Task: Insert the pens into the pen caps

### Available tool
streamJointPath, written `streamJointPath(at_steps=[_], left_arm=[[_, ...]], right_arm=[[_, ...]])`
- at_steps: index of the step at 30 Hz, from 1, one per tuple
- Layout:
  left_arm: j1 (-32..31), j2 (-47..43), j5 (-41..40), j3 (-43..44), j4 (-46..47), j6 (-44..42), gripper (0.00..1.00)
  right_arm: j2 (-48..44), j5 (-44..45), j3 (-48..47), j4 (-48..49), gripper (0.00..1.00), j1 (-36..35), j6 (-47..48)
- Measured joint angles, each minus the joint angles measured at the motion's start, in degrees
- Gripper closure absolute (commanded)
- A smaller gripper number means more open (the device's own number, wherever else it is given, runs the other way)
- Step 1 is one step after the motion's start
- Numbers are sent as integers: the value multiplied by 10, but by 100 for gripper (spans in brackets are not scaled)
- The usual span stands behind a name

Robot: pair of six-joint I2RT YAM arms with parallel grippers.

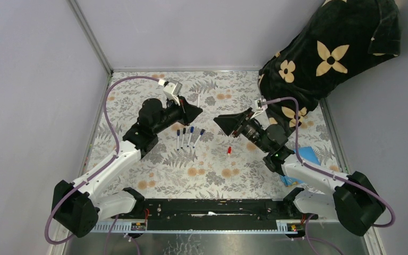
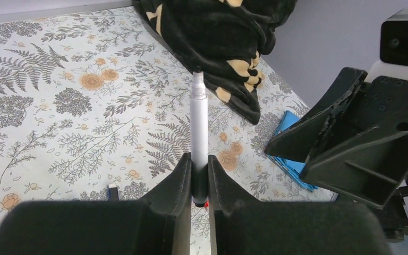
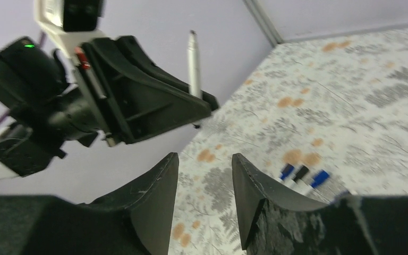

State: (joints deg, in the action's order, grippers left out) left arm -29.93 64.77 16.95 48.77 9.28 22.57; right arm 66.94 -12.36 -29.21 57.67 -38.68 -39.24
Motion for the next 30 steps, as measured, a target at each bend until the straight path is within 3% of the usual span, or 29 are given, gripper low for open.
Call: streamJointPath(at_steps=[8,16,20,25,30], left_arm=[[0,16,24,8,-1,-8,100],[1,55,206,18,34,-10,100],[0,62,252,19,42,-11,100],[-12,80,233,46,21,-28,100],[-53,132,125,101,-57,-52,100]], right_arm=[[-81,106,11,-190,50,0,35],[-137,256,21,-335,49,-1,17],[-140,297,26,-373,49,-1,6],[-142,325,37,-399,49,-1,-5],[-144,346,38,-410,48,-1,-7]])
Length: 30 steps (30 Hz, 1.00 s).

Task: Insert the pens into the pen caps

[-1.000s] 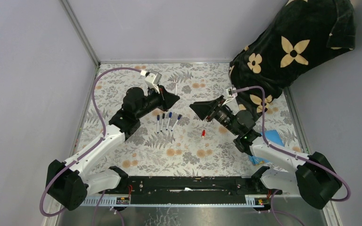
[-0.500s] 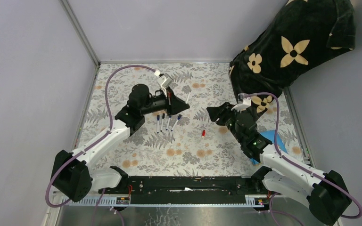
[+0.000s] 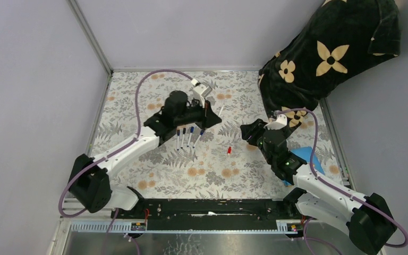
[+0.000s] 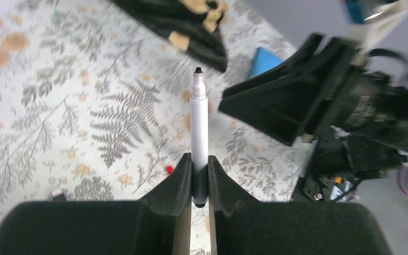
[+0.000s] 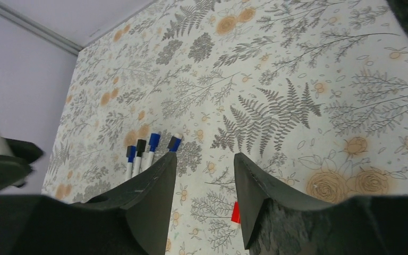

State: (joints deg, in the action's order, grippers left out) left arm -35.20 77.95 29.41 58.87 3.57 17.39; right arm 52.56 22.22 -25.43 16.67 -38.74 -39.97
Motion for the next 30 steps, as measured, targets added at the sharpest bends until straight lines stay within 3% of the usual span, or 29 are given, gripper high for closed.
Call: streamJointPath(at_steps=[13,20,30], left_arm=[[-83,168,-194,-22,-96,63,100],[-126,237,-242,9,-144,68,100],[-152,285,-304,48,-165,81,92]], right_arm=[[-61,37,45,-24,47,0,0],[-61,32,61,-27,46,0,-5],[-57,20,71,-27,46,0,-10]])
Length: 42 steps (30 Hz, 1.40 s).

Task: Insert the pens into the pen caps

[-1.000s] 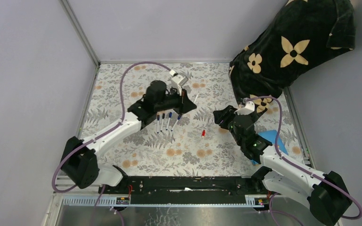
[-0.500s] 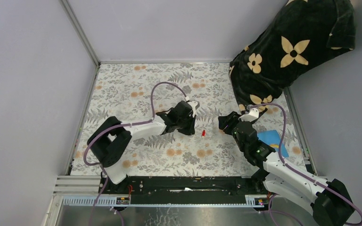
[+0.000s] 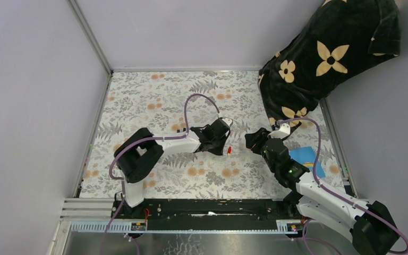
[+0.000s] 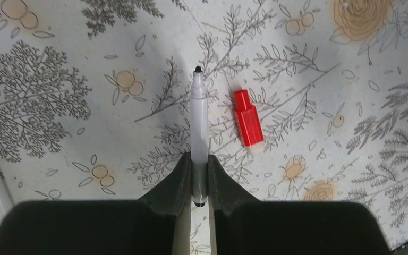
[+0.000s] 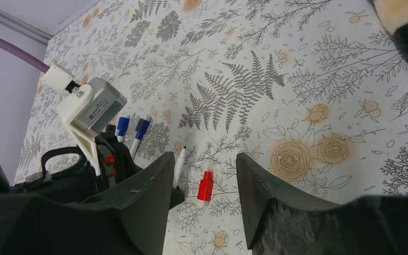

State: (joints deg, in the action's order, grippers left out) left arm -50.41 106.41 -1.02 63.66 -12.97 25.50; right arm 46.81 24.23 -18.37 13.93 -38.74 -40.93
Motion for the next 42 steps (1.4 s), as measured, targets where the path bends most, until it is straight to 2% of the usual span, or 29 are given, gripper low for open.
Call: streamJointPath(at_steps=[13,24,31,36,42], left_arm=[[0,26,-18,33,-3,-8,70],[0,9,-38,33,-14,-20,62],[24,-94,-18,35,-15,-37,56],[73,-179,13,29,19,-38,53],[136,-299,18,-31,52,-51,48]], right_arm=[[0,-2,3,-9,46,0,0],[-3,2,2,-27,42,0,5],[-20,24,-42,-69,34,0,51],[-42,33,-70,-75,23,0,91],[-64,32,-79,-86,16,0,140]])
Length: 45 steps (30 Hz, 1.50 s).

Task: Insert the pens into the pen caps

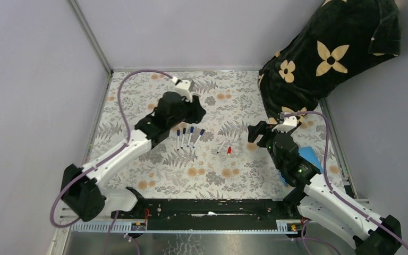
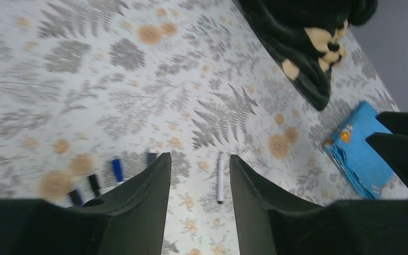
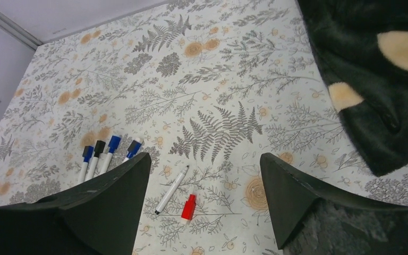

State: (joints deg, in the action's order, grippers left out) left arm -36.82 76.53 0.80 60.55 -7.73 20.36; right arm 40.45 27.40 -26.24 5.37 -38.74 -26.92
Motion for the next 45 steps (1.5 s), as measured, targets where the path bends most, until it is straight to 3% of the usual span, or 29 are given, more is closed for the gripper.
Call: streamJointPath(at_steps=[7,10,14,19,30,45], left_arm=[[53,-171,-70,-73,2,-22,36],[56,-255,-116,-112,4,-31,26],[56,-345,-178,-164,4,-34,21],[57,-430,-253,-220,2,-28,2],[57,-437,-344,-225,-12,-16,1],[57,-430,-357,-225,-18,-16,2]], right_arm=[[-36,26,-49,-23,11,0,85],[-64,48,-70,-20,10,0,131],[-110,71,-75,-16,1,0,179],[-161,90,-75,-6,0,0,220],[-214,101,-34,3,0,0,241],[-209,98,-8,32,0,0,238]])
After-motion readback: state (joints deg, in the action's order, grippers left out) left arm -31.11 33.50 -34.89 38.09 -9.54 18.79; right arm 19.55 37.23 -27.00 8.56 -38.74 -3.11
